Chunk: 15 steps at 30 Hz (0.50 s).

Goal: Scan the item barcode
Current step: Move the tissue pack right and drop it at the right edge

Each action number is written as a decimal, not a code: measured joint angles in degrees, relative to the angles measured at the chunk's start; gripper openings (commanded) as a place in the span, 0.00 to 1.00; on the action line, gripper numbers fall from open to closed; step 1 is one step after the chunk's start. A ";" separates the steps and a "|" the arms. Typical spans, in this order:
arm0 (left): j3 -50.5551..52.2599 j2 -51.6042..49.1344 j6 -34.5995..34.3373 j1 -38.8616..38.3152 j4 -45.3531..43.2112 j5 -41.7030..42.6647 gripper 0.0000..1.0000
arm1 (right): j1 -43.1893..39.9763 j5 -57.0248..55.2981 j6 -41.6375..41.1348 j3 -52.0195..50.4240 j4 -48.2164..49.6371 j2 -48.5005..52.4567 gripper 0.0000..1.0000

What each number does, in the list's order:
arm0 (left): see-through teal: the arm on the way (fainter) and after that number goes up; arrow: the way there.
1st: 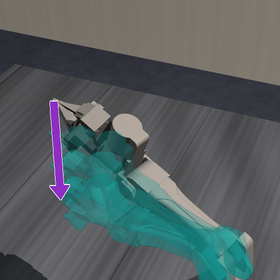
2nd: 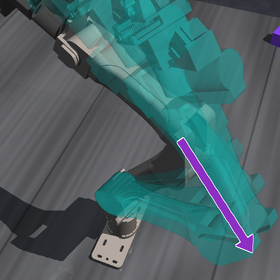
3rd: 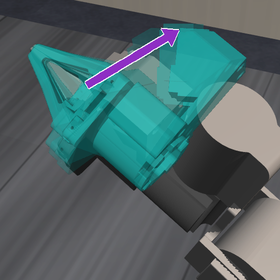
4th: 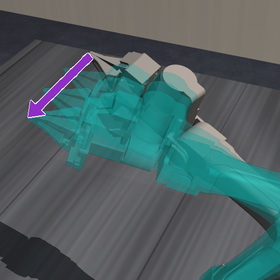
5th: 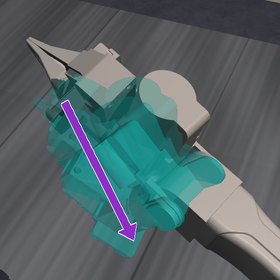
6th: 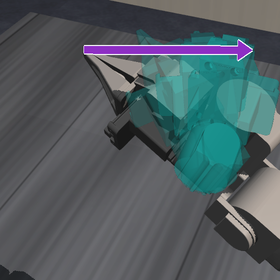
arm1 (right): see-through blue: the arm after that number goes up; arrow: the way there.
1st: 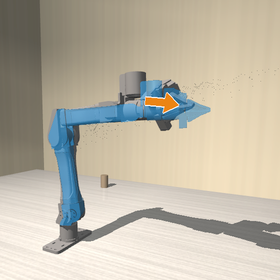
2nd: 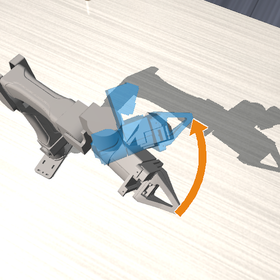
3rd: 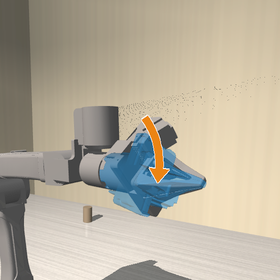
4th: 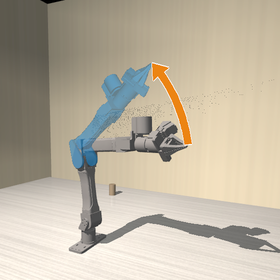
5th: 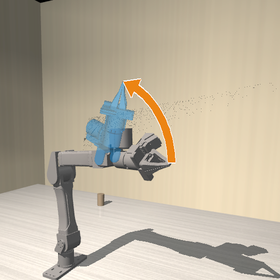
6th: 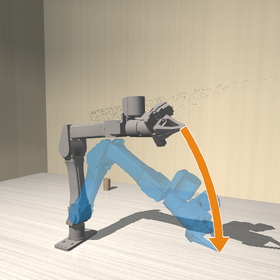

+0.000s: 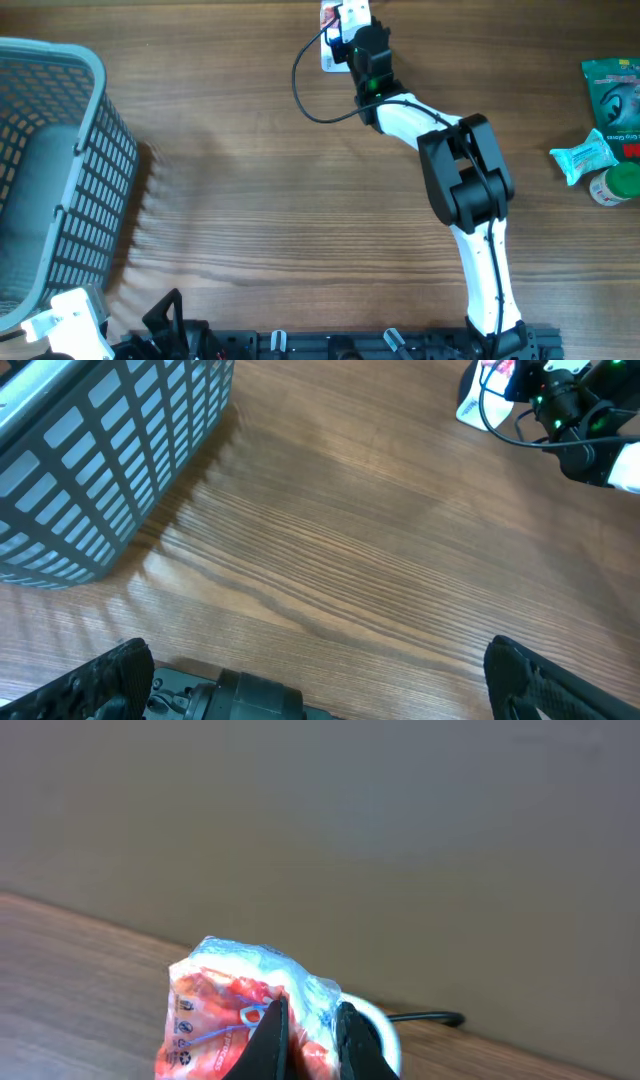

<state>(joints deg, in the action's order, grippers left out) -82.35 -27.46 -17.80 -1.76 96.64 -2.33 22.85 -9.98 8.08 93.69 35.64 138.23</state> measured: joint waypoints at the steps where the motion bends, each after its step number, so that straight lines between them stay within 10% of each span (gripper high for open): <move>1: 0.00 0.00 0.00 0.00 -0.04 0.00 1.00 | 0.26 0.22 -0.22 0.00 -1.40 -0.61 0.04; 9: -0.11 0.00 0.00 0.00 0.00 0.00 1.00 | -7.91 -4.09 -3.34 1.31 -61.40 -37.79 0.04; 15: -0.09 0.00 0.00 0.00 -0.07 0.00 1.00 | -32.81 -6.54 -4.46 -2.47 -67.89 -34.75 0.04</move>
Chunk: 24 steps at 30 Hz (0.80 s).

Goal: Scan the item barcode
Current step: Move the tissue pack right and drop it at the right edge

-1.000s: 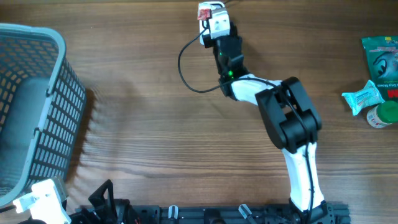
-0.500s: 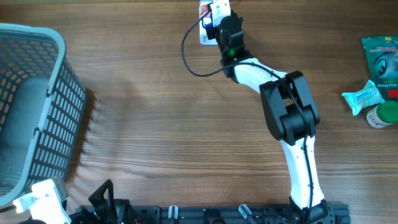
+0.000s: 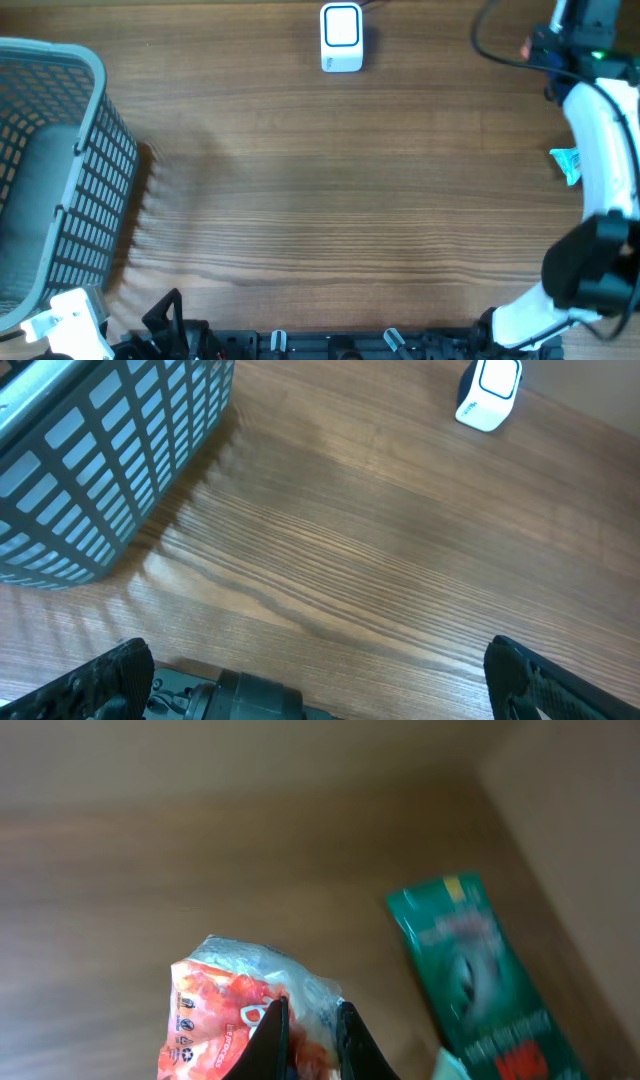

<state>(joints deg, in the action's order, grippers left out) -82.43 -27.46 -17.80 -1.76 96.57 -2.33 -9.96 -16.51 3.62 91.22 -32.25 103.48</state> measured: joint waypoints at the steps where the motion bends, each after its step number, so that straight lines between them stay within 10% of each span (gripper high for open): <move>1: 0.00 0.00 0.00 0.00 0.02 0.00 1.00 | -3.43 0.35 0.00 -1.09 0.22 3.45 0.04; 3: 0.00 0.00 0.00 0.00 0.00 0.00 1.00 | -8.33 0.87 -0.68 -2.03 0.42 9.29 0.07; 4: -0.02 0.00 0.00 0.00 0.02 0.00 1.00 | -10.40 1.05 -1.81 -2.14 1.36 11.54 0.72; 5: -0.02 0.00 0.00 0.00 0.02 0.00 1.00 | -12.00 1.66 -2.71 -2.60 3.32 12.22 1.00; 12: 0.00 0.00 0.00 0.00 0.07 0.00 1.00 | -9.86 5.66 -4.22 -2.69 4.24 6.47 1.00; 24: -0.02 0.04 0.00 0.00 0.02 0.00 1.00 | -4.15 40.74 -6.25 -0.92 -25.59 -46.21 1.00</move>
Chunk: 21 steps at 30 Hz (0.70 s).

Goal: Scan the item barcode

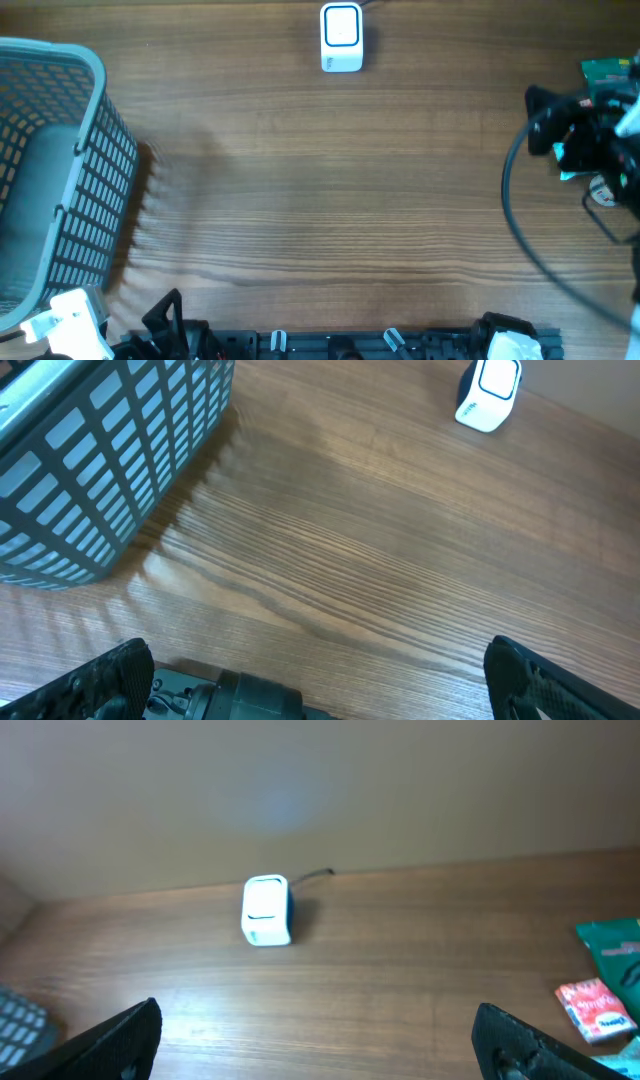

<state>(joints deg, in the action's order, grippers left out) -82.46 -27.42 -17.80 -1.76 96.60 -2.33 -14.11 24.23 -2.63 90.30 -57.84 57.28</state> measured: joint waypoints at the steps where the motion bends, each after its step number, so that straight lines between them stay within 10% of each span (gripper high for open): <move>1: 0.00 0.00 0.00 0.00 0.02 0.00 1.00 | 0.00 0.39 0.02 0.00 -0.04 -1.53 1.00; 6: 0.00 0.00 0.00 0.00 0.02 0.00 1.00 | 0.11 0.44 -0.15 -1.11 0.42 -5.27 1.00; 15: -0.02 0.02 0.00 0.00 0.13 0.00 1.00 | 8.96 3.19 -5.77 -50.18 57.00 -37.31 1.00; 21: 0.00 0.07 0.00 0.00 -0.07 0.00 1.00 | 12.31 -2.69 -11.74 -77.31 75.52 -52.63 1.00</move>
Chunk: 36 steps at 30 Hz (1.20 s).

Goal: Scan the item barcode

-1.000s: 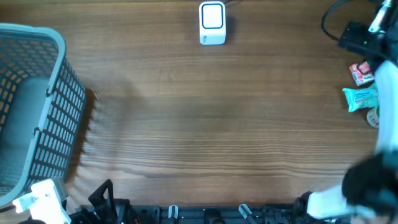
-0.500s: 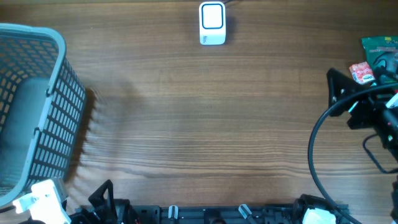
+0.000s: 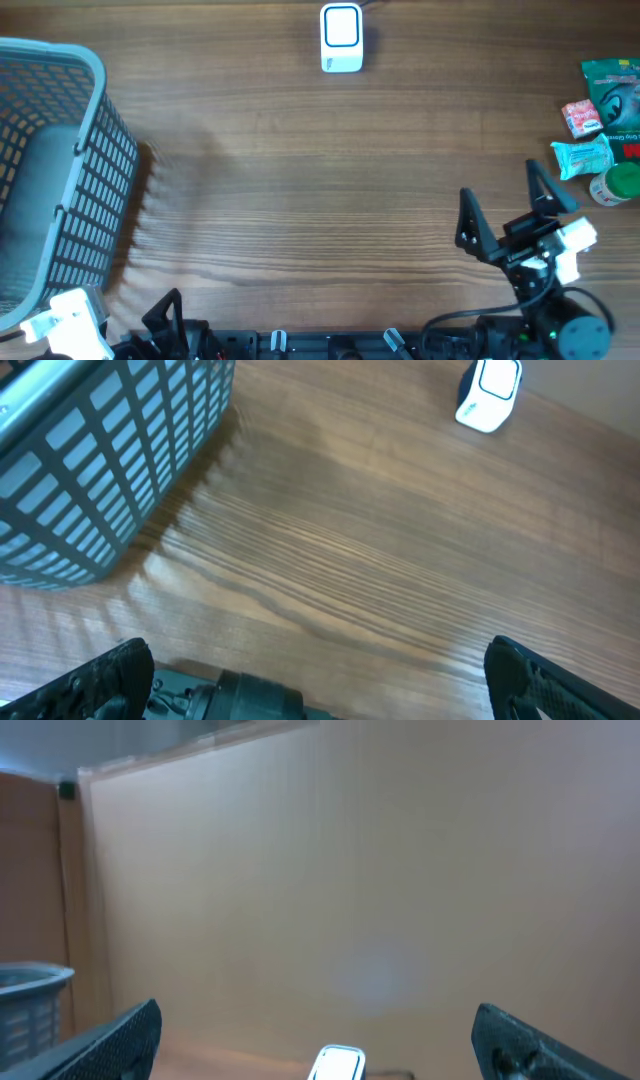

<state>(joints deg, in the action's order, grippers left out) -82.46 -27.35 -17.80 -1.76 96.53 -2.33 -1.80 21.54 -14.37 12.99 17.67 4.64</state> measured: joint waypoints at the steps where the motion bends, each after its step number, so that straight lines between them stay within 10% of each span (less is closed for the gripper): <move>1: 0.00 0.00 0.00 0.00 0.02 0.02 1.00 | 0.15 -0.94 -0.68 -2.40 0.90 -1.57 1.00; 12: 0.00 0.00 0.00 0.00 0.07 0.00 1.00 | 0.26 -6.29 -3.58 -12.66 -16.65 -3.85 1.00; 36: 0.00 0.00 0.00 0.00 0.04 0.00 1.00 | 0.26 -11.15 13.22 -12.63 -17.07 -3.87 1.00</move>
<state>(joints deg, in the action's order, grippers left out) -82.46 -27.35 -17.80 -1.76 96.57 -2.33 -1.54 10.39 -1.15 0.36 0.60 0.78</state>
